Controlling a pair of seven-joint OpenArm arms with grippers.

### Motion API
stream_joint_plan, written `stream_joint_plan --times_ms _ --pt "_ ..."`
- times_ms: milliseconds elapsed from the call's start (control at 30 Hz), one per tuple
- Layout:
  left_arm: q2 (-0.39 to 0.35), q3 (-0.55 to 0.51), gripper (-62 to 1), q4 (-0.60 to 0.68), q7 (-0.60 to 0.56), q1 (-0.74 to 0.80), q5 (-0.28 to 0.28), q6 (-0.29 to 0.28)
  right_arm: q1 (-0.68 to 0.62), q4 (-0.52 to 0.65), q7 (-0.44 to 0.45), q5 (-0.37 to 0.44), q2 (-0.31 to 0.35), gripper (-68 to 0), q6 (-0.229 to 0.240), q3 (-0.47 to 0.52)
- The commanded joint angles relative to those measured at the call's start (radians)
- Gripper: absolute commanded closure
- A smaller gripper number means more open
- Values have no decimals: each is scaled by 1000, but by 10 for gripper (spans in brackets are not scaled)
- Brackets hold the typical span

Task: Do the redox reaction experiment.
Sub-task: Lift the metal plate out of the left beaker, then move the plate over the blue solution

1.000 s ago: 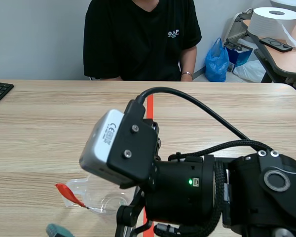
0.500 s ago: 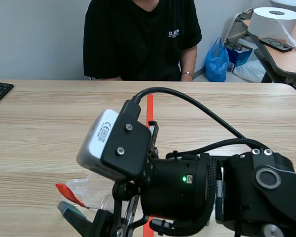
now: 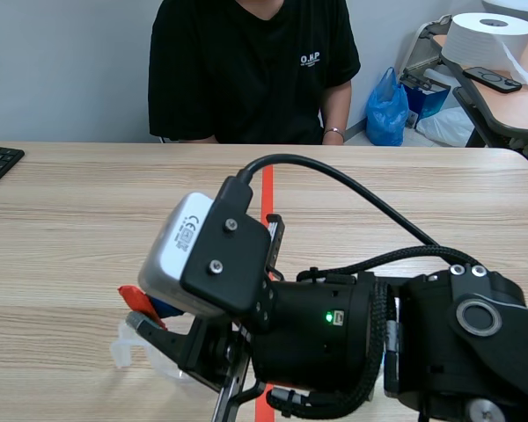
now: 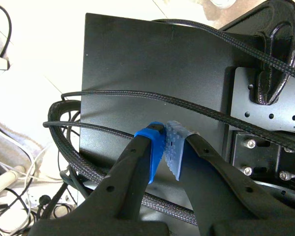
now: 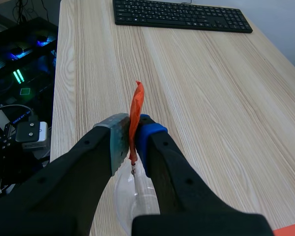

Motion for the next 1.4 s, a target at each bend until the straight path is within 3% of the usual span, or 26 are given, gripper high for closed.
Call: stream_joint_plan --times_ms 0,200,467,1000,1367 --pt "-3 -3 -27 6 -14 10 0 -2 12 5 15 8 -2 -7 -1 3" --pt "-3 -3 -27 6 -14 10 0 -2 12 56 -5 8 8 -7 0 6" --pt "-3 -3 -27 6 -14 10 0 -2 12 233 -158 38 23 -7 3 6" --pt "-3 -3 -27 6 -14 10 0 -2 12 553 -475 376 22 -7 4 159" --pt "-3 -3 -27 6 -14 10 0 -2 11 569 -560 504 23 -6 11 269"
